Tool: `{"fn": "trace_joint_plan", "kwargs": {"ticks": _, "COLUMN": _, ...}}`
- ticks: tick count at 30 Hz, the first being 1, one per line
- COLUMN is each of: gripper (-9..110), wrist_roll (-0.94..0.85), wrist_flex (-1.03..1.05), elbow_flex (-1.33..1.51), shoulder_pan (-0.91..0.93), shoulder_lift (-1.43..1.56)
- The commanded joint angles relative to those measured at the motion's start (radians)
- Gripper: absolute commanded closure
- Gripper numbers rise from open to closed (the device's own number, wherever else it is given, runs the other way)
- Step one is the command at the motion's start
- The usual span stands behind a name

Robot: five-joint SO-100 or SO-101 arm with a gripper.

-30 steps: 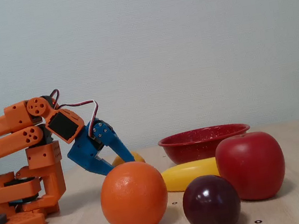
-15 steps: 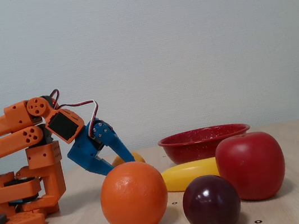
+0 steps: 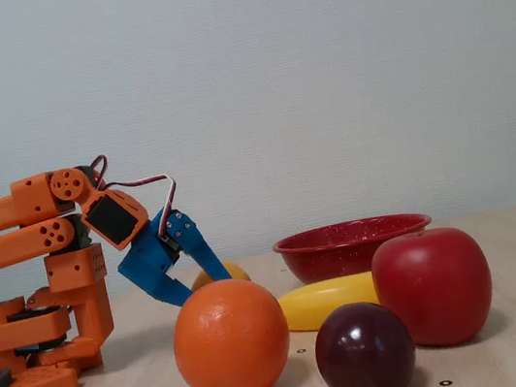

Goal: Put peach in the red bowl.

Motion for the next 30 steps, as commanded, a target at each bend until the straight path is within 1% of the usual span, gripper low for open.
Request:
{"fn": "trace_joint_plan", "kwargs": {"ticks": 1, "gripper": 102, "wrist_roll": -0.055, "wrist_flex": -0.038, "elbow_flex": -0.061, "shoulder_pan": 0.012, "shoulder_lift": -0.04}}
{"fn": "trace_joint_plan", "kwargs": {"ticks": 11, "gripper": 102, "wrist_roll": -0.133, "wrist_flex": 0.028, "elbow_flex": -0.219, "shoulder_pan": 0.015, "shoulder_lift": -0.135}}
{"fn": "trace_joint_plan", "kwargs": {"ticks": 21, "gripper": 102, "wrist_roll": -0.314, "wrist_flex": 0.035, "elbow_flex": -0.33, "shoulder_pan": 0.026, "shoulder_lift": -0.198}}
{"fn": "trace_joint_plan", "kwargs": {"ticks": 25, "gripper": 102, "wrist_roll": -0.351, "wrist_flex": 0.055, "elbow_flex": -0.393, "shoulder_pan": 0.028, "shoulder_lift": -0.262}}
{"fn": "trace_joint_plan", "kwargs": {"ticks": 30, "gripper": 102, "wrist_roll": -0.457, "wrist_flex": 0.08, "elbow_flex": -0.474, "shoulder_pan": 0.029, "shoulder_lift": -0.345}}
